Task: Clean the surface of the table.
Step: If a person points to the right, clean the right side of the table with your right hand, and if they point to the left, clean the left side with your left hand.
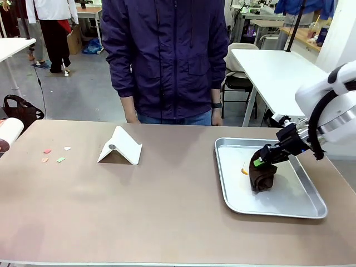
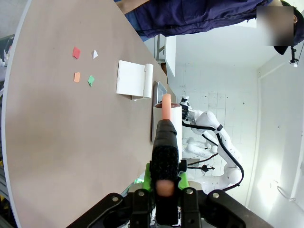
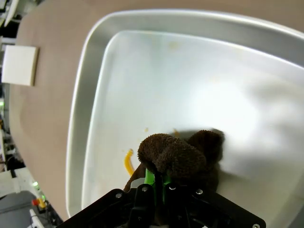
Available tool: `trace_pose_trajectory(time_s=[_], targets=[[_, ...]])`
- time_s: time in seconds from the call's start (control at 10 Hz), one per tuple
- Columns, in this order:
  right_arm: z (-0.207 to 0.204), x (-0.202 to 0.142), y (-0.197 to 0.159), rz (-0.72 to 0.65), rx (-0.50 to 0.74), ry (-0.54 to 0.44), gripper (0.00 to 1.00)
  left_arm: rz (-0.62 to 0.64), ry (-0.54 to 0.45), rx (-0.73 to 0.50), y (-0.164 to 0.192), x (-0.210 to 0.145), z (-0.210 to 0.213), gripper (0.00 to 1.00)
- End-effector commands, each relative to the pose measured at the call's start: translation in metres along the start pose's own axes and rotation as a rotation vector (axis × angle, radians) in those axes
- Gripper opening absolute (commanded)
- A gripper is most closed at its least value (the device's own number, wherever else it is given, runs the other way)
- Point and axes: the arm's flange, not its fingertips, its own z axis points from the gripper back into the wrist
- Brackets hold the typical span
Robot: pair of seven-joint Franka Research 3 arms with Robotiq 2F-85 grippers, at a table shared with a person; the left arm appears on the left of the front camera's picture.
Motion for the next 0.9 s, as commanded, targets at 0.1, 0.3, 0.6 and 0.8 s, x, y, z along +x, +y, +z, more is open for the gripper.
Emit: trace_pose_trajectory(time_s=[0.1, 0.3, 0.6, 0.8], targets=[[-0.044, 0.001, 0.018, 0.054, 0.122, 0.044, 0.06, -0.01, 0.002, -0.001, -0.003, -0.003, 0.0, 0.0], [-0.06, 0.003, 0.036, 0.1, 0.141, 0.071, 0.06, -0.01, 0.002, -0.001, -0.003, -0.003, 0.0, 0.0], [-0.066, 0.005, 0.038, 0.108, 0.126, 0.089, 0.06, -0.01, 0.002, -0.001, -0.003, -0.003, 0.0, 0.0], [-0.054, 0.006, 0.025, 0.071, 0.088, 0.062, 0.06, -0.01, 0.002, -0.001, -0.003, -0.003, 0.0, 0.0]])
